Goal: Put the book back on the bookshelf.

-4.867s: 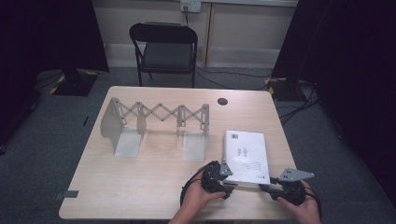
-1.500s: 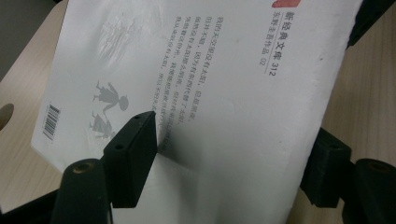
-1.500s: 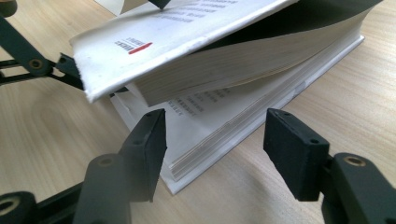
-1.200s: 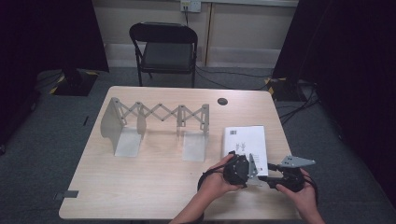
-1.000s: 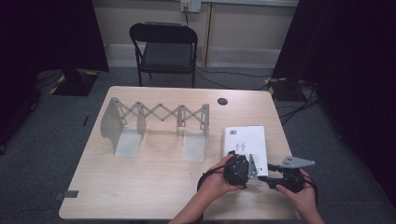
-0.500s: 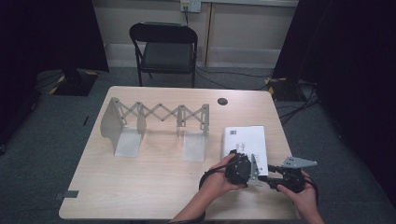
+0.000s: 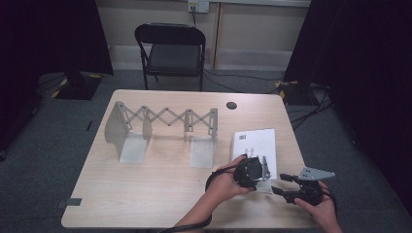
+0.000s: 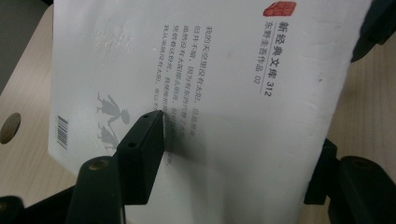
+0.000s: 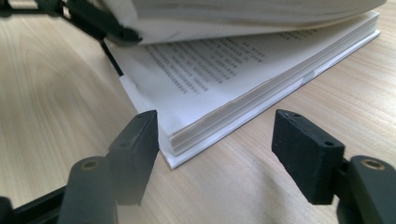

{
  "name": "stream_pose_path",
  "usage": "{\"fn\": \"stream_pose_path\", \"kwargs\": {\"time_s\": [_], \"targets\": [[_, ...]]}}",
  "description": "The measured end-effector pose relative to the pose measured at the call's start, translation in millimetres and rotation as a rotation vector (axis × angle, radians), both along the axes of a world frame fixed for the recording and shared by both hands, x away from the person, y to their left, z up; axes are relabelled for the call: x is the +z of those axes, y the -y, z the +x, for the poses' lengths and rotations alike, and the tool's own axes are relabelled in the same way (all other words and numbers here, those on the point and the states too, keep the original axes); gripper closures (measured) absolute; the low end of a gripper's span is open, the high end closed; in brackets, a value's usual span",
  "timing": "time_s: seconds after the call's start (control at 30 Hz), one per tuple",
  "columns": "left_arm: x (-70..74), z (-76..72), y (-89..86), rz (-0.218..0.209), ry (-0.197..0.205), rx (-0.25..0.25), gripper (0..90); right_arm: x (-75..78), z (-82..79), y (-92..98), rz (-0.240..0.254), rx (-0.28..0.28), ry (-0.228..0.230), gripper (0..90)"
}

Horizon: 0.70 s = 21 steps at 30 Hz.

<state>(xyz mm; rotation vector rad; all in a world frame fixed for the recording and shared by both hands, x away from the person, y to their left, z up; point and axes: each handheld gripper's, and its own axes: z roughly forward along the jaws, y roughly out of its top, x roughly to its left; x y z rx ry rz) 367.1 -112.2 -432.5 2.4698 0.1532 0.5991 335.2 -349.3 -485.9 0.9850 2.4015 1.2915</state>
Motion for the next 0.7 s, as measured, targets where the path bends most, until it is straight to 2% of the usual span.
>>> {"fn": "stream_pose_path", "kwargs": {"time_s": [0.13,0.2,0.33,0.47,0.57,0.7], "targets": [[11.0,4.2,-1.7,-0.007,-0.037,0.010,38.7,-1.4,-2.0,-2.1,-0.006,0.023,0.004,28.8],[16.4,7.0,-2.9,-0.013,-0.058,0.016,39.5,-2.4,-3.2,-3.7,-0.026,0.036,0.012,27.6],[22.0,9.7,-2.5,0.005,-0.071,0.012,40.8,-4.2,-5.0,-6.3,-0.047,0.061,0.015,26.4],[23.8,10.7,-1.8,0.015,-0.077,0.013,41.0,-4.4,-5.6,-6.7,-0.055,0.061,0.021,25.6],[27.1,12.4,-1.6,0.014,-0.087,0.018,41.9,-5.4,-6.3,-8.1,-0.080,0.065,0.034,25.4],[32.4,14.6,-0.4,0.033,-0.097,0.017,42.9,-7.7,-6.0,-10.4,-0.105,0.075,0.049,25.2]]}}
